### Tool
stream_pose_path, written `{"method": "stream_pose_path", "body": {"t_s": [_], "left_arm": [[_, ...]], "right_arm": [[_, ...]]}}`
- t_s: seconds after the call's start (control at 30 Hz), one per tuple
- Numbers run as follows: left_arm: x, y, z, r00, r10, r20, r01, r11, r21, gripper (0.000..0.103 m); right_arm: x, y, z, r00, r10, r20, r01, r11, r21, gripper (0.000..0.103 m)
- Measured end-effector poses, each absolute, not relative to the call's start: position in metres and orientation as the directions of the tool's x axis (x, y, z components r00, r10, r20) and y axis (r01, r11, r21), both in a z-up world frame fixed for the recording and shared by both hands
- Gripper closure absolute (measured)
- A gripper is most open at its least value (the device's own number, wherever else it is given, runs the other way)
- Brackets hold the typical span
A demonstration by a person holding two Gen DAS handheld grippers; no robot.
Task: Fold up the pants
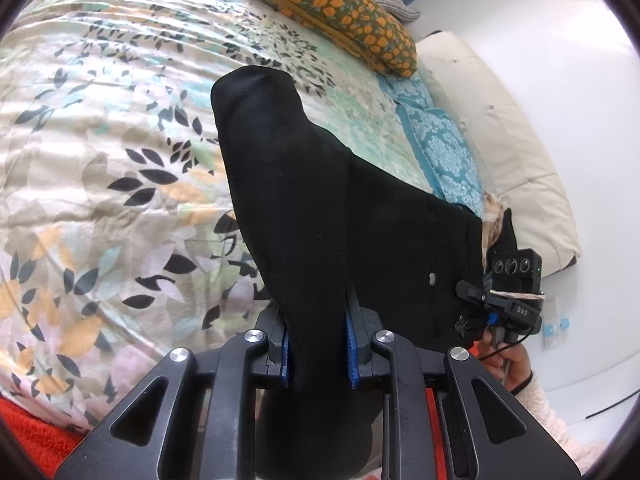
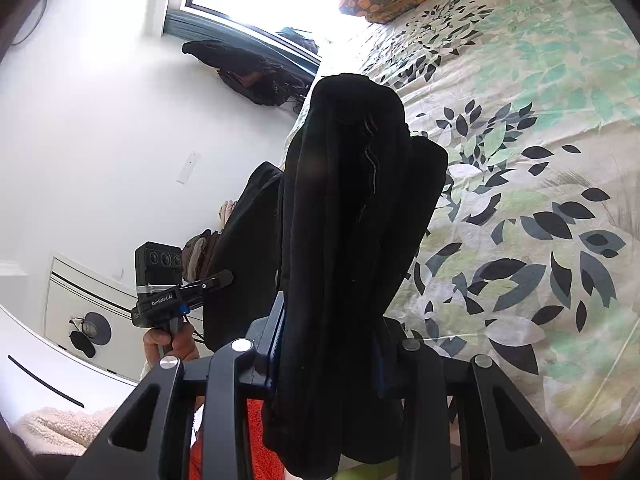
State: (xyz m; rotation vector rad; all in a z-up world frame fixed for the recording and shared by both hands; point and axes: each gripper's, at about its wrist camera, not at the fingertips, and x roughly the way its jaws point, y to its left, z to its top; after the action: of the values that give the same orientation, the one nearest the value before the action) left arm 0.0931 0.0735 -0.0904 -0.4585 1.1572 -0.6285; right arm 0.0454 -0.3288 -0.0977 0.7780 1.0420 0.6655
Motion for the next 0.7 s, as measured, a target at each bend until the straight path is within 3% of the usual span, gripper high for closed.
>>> {"method": "stream_pose_path", "body": {"t_s": [0.13,0.2,0.23,0.27,0.3,0.33,0.43,0.6,0.7], "left_arm": [[0.102,0.064,-0.162,0.212,-0.509,-0.834,0.138,0.860,-0.490,0.070],[0.101,0.066,-0.189,0.206,-0.362,-0.909,0.092,0.932,-0.350,0.056],[0.096,0.070,-0.188,0.239,-0.357,-0.903,0.086,0.934,-0.347,0.046],[0.090,0.075,-0.179,0.288,-0.344,-0.893,0.074,0.938,-0.338,0.046],[0.083,0.078,-0.166,0.336,-0.313,-0.888,0.072,0.949,-0.307,0.043],[0.077,0.080,-0.150,0.387,-0.280,-0.878,0.081,0.959,-0.271,0.034],[0.057,0.074,-0.093,0.549,-0.182,-0.816,0.112,0.983,-0.143,0.028],[0.028,0.047,-0.028,0.706,-0.094,-0.702,0.118,0.993,-0.015,0.022],[0.012,0.037,-0.017,0.725,-0.076,-0.684,0.070,0.997,-0.037,0.021]], "right_arm": [[0.046,-0.324,-0.151,0.315,0.727,-0.610,-0.025,0.649,0.760,0.065],[0.044,-0.318,-0.177,0.271,0.605,-0.749,0.034,0.771,0.636,0.046],[0.041,-0.321,-0.182,0.276,0.571,-0.773,0.047,0.795,0.605,0.037],[0.036,-0.326,-0.178,0.302,0.560,-0.772,0.054,0.798,0.600,0.023],[0.032,-0.334,-0.169,0.333,0.540,-0.773,0.057,0.806,0.589,0.021],[0.028,-0.340,-0.155,0.366,0.511,-0.777,0.053,0.822,0.566,0.021],[0.013,-0.355,-0.100,0.484,0.368,-0.794,0.014,0.904,0.427,0.000],[-0.014,-0.342,-0.005,0.645,0.086,-0.760,0.002,0.993,0.114,0.000],[-0.035,-0.324,0.030,0.701,0.024,-0.713,0.024,0.998,0.056,0.000]]}}
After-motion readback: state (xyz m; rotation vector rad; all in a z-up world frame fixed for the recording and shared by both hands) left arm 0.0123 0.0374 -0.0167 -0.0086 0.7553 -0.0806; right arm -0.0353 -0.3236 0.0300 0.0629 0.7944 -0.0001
